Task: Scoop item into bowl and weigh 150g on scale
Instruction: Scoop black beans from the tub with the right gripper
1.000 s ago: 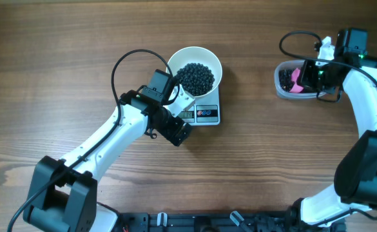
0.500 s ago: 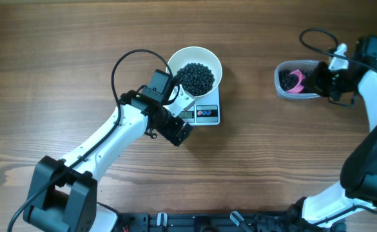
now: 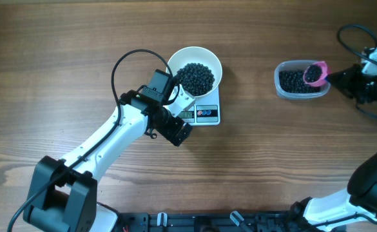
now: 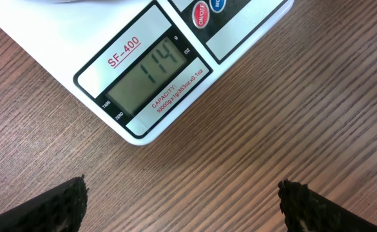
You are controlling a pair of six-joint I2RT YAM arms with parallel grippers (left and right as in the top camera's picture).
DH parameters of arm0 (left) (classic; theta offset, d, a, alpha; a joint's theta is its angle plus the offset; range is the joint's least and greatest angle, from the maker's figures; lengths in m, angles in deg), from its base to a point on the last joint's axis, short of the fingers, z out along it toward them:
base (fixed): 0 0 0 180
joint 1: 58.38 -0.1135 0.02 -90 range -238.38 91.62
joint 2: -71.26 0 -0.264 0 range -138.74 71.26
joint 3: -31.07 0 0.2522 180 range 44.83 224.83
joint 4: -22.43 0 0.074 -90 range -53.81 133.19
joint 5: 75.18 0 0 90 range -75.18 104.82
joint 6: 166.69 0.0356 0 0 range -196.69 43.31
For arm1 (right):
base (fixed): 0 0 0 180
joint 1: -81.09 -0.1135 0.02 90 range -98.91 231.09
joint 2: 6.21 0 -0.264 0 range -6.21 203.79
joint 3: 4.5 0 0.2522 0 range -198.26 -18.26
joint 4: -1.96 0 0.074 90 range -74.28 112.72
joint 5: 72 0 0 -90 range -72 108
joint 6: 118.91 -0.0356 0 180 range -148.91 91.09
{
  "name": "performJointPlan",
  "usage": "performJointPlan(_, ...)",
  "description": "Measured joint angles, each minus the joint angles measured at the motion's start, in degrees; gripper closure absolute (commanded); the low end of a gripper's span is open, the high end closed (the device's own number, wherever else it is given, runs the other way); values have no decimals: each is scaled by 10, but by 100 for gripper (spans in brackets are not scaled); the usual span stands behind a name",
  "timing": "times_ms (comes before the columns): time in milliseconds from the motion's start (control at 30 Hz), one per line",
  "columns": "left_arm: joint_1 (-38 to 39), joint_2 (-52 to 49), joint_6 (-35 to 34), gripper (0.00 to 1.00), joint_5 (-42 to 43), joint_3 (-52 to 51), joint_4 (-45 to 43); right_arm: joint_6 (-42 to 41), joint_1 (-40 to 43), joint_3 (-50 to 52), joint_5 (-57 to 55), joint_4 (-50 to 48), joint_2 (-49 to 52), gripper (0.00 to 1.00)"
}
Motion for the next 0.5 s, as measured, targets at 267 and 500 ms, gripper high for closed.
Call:
performJointPlan(267, 0, 0, 0, 0, 0, 0, 0, 18, 14, 0, 93, -1, 0, 96)
performJointPlan(500, 0, 0, 0, 0, 0, 0, 0, 44, -14, 0, 204, -53, 0, 96)
